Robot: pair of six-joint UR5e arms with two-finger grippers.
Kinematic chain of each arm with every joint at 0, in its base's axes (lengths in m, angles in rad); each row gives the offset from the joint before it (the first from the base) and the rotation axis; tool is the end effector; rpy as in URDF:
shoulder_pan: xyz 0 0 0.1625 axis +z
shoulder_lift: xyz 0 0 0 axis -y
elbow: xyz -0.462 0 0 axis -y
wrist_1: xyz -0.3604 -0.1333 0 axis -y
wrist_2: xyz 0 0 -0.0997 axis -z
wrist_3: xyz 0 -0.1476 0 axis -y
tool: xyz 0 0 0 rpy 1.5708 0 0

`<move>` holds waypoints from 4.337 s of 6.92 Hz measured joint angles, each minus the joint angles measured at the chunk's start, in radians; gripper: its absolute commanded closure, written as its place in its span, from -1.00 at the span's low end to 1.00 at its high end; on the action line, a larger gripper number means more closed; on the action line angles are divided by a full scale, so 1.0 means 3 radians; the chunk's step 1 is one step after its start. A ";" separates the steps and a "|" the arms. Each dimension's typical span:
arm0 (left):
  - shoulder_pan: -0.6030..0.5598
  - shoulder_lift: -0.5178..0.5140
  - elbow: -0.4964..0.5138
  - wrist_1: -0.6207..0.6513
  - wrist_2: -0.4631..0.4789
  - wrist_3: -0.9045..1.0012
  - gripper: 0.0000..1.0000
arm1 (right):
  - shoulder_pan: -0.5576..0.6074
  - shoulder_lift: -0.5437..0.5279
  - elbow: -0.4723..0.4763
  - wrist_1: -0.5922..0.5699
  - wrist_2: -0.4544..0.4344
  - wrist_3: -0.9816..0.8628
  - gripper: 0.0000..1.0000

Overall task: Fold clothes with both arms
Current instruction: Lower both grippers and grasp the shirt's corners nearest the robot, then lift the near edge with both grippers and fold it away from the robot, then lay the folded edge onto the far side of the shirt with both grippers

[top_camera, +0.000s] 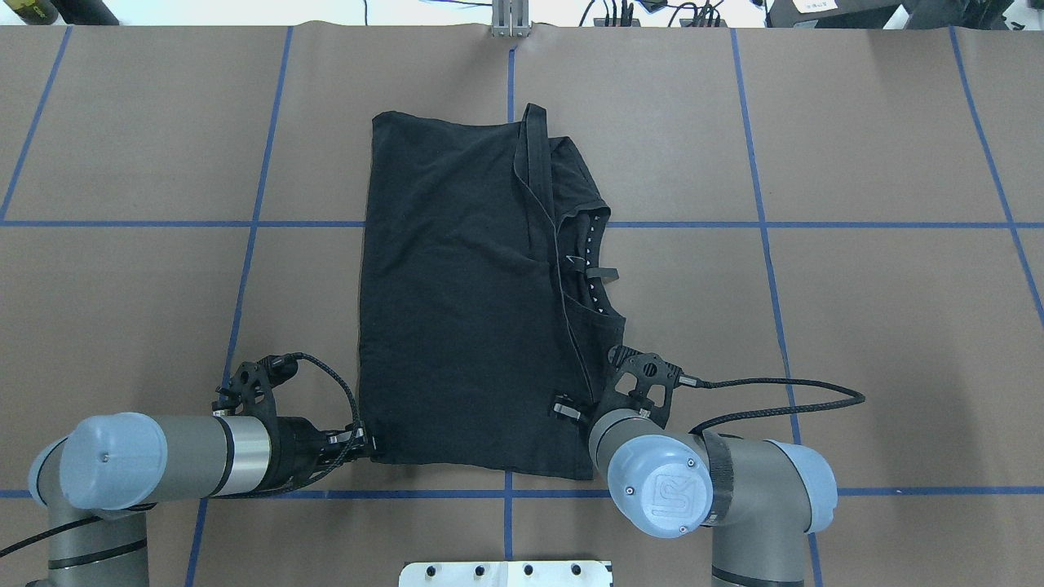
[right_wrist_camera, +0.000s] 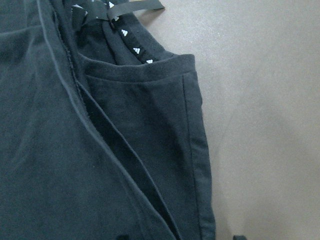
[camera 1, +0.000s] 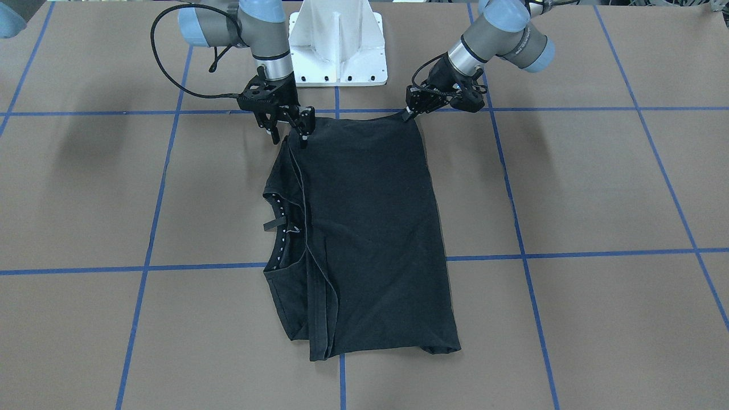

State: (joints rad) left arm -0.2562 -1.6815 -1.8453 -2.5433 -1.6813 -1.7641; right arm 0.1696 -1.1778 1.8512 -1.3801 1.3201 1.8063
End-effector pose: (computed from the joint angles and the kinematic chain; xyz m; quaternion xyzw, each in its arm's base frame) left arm 0.5019 -0.2524 0.4198 -0.0232 0.6280 -0.1394 0.7653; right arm -0.5944 -0.2742 0.3815 0.0998 -0.4190 0.2325 0.8720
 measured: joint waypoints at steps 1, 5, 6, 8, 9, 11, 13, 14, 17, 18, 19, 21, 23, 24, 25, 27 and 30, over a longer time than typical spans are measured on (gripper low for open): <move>0.0000 -0.0001 -0.0002 0.0000 0.0001 0.0000 1.00 | 0.0000 0.0000 -0.0016 -0.0001 -0.0005 -0.0002 -0.12; 0.0000 0.0012 -0.0012 0.0000 0.0005 0.0000 1.00 | -0.0003 0.0026 -0.0012 -0.0002 0.0000 -0.0004 1.00; 0.0000 0.0013 -0.0013 0.0000 0.0005 0.0000 1.00 | -0.0002 0.0024 -0.0006 -0.0001 0.0001 -0.0006 1.00; 0.0000 0.0013 -0.0014 0.0000 0.0004 0.0000 1.00 | 0.0003 0.0021 0.0014 0.0002 0.0003 -0.0008 1.00; 0.0000 0.0007 -0.0018 0.0000 -0.0002 0.0001 1.00 | 0.0007 0.0023 0.0037 0.0003 0.0009 -0.0009 1.00; -0.0012 0.0017 -0.0155 0.0016 -0.0083 0.0007 1.00 | 0.0029 0.0008 0.0203 0.0004 0.0076 -0.0033 1.00; -0.0032 0.0118 -0.0487 0.0032 -0.0209 0.0006 1.00 | 0.0015 -0.0146 0.0561 0.0003 0.0155 -0.0042 1.00; -0.0026 0.0234 -0.0695 0.0034 -0.0240 -0.0004 1.00 | -0.0078 -0.0301 0.0825 0.0001 0.0186 -0.0042 1.00; -0.0006 0.0457 -0.1135 0.0066 -0.0285 -0.0041 1.00 | -0.0361 -0.0510 0.1380 -0.0116 0.0201 -0.0039 1.00; -0.0019 0.0438 -0.1137 0.0137 -0.0287 -0.0027 1.00 | -0.0318 -0.0445 0.1325 -0.0145 0.0200 -0.0041 1.00; -0.0085 0.0394 -0.1103 0.0216 -0.0284 -0.0003 1.00 | -0.0184 -0.0295 0.1148 -0.0157 0.0202 -0.0047 1.00; -0.0385 0.0175 -0.0886 0.0303 -0.0285 0.0068 1.00 | 0.0149 -0.0023 0.0803 -0.0161 0.0213 -0.0156 1.00; -0.0675 -0.0214 -0.0674 0.0607 -0.0286 0.0183 1.00 | 0.0460 0.0129 0.0649 -0.0160 0.0216 -0.0327 1.00; -0.0797 -0.0427 -0.0604 0.0852 -0.0286 0.0295 1.00 | 0.0583 0.0251 0.0523 -0.0159 0.0218 -0.0382 1.00; -0.0904 -0.0565 -0.0557 0.1050 -0.0286 0.0413 1.00 | 0.0696 0.0358 0.0398 -0.0157 0.0239 -0.0436 1.00; -0.1056 -0.0788 -0.0324 0.1182 -0.0276 0.0521 1.00 | 0.0899 0.0503 0.0165 -0.0148 0.0313 -0.0556 1.00; -0.1204 -0.1043 0.0158 0.1194 -0.0257 0.0784 1.00 | 0.1102 0.0845 -0.0413 -0.0121 0.0364 -0.0654 1.00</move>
State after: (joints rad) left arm -0.6175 -1.9943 -1.7978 -2.1851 -1.7585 -1.5290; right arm 0.5003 -0.9244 1.7272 -1.4163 1.4293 1.6102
